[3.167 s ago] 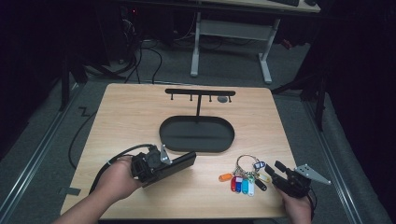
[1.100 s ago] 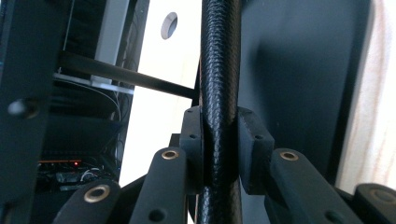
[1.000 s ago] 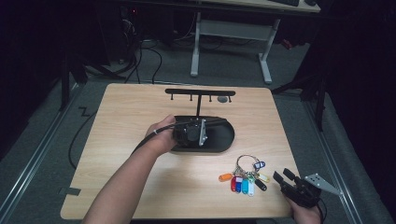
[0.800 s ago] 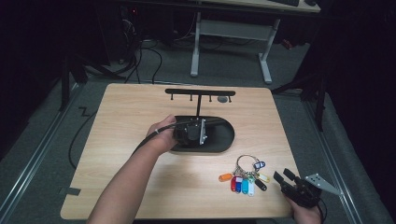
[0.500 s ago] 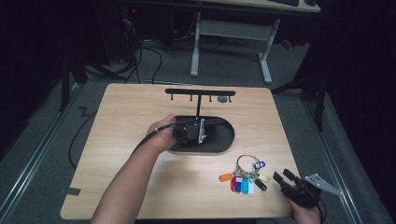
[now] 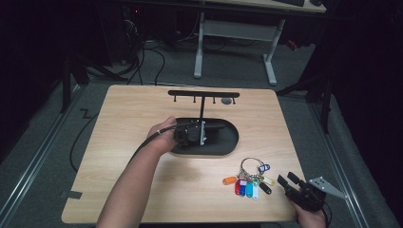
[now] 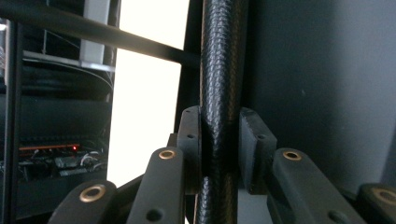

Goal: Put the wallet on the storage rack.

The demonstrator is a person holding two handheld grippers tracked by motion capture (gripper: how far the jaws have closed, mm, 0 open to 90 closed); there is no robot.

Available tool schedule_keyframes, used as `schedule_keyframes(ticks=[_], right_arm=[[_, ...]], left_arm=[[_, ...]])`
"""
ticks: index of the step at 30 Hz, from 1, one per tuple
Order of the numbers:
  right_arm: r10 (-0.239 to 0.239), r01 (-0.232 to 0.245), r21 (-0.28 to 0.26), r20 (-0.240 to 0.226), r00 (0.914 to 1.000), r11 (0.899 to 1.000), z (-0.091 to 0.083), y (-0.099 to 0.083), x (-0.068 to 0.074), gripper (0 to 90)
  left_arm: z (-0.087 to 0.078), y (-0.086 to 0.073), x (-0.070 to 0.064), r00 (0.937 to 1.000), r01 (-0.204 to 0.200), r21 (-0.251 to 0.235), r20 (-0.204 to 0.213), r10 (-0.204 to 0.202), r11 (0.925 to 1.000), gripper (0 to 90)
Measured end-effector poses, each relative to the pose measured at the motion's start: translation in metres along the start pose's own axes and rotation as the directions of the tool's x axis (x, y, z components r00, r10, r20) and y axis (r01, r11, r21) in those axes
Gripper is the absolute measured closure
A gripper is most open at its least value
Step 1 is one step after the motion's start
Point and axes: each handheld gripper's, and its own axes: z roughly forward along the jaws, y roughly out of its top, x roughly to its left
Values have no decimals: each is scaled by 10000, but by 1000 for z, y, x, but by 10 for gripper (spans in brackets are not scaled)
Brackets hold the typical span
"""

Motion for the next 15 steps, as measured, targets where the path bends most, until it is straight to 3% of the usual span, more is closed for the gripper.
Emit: schedule_keyframes(ticks=[5, 7, 10, 15], right_arm=[[-45, 45, 21, -9, 10000, 10000, 0, 0, 0, 469], [-22, 22, 25, -26, 10000, 10000, 0, 0, 1, 469], [-27, 27, 17, -15, 10000, 10000, 0, 0, 1, 469], [-23, 23, 28, -18, 10000, 10000, 0, 0, 1, 468]], left_arm=[[0, 2, 0, 9994, 249, 189, 236, -254, 9995, 691], [0, 2, -1, 9985, 325, 239, 433, -336, 9992, 637], [-2, 2, -5, 9948, 619, 253, 793, -637, 9978, 601], [-4, -1, -8, 9915, 751, 298, 1046, -778, 9967, 567]])
